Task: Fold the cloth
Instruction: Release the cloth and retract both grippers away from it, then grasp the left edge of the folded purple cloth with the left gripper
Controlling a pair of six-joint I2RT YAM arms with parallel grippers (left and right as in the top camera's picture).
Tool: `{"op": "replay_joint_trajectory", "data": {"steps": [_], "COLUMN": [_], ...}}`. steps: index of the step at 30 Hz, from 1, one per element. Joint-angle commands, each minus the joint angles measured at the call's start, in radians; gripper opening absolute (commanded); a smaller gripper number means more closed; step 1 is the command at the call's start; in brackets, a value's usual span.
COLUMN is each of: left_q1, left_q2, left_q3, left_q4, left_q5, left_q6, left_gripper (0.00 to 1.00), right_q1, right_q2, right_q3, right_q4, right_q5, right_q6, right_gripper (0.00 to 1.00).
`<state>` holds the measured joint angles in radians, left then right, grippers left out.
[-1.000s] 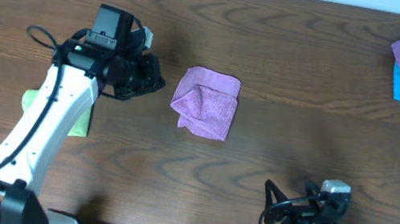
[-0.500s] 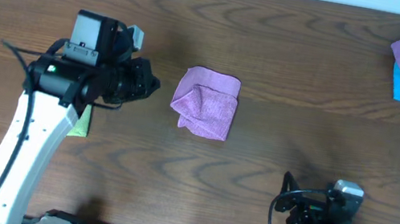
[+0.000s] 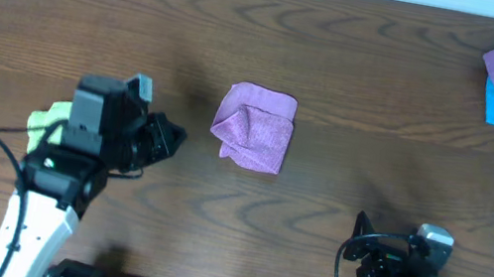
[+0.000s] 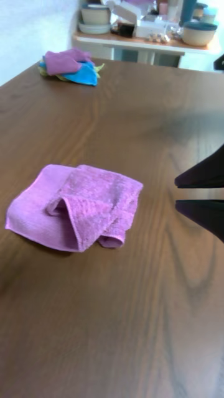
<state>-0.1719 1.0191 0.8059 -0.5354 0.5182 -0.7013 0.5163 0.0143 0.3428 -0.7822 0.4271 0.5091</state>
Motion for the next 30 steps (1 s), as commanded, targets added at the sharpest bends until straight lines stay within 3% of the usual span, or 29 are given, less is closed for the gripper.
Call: {"op": "replay_joint_trajectory", "data": {"steps": [1,4,6,9,15,23,30], "left_q1": [0.003,0.003,0.003,0.003,-0.009,-0.056,-0.097], "left_q2": [-0.015,-0.008,0.000,0.030,0.138,0.360,0.502], "left_q3": [-0.138,-0.280,-0.369,-0.481,-0.525,-0.523,-0.521], "left_q4": [0.131,0.358,0.513,0.721,0.872,1.167,1.361], "left_q5": [0.066,0.109,0.109,0.105,0.083,0.047,0.028], "left_q6": [-0.116,-0.206,-0.271,-0.375,-0.447,-0.610,-0.685], "left_gripper": [0.11,0.15,0.24,0.50,0.96,0.95,0.95], "right_q1": [0.001,0.001,0.001,0.001,0.001,0.001,0.001], "right_q2": [-0.008,-0.008,-0.008,-0.008,-0.008,-0.008,-0.008], "right_q3": [-0.004,-0.004,-0.004,-0.004,-0.004,-0.004,-0.004], "right_q4": [0.000,0.002,0.005,0.004,0.003,0.003,0.003], "right_q5": [0.017,0.017,0.017,0.016,0.016,0.016,0.016], "right_q6": [0.014,0.014,0.014,0.014,0.014,0.014,0.014], "right_gripper": [0.99,0.99,0.99,0.99,0.99,0.99,0.99]}}
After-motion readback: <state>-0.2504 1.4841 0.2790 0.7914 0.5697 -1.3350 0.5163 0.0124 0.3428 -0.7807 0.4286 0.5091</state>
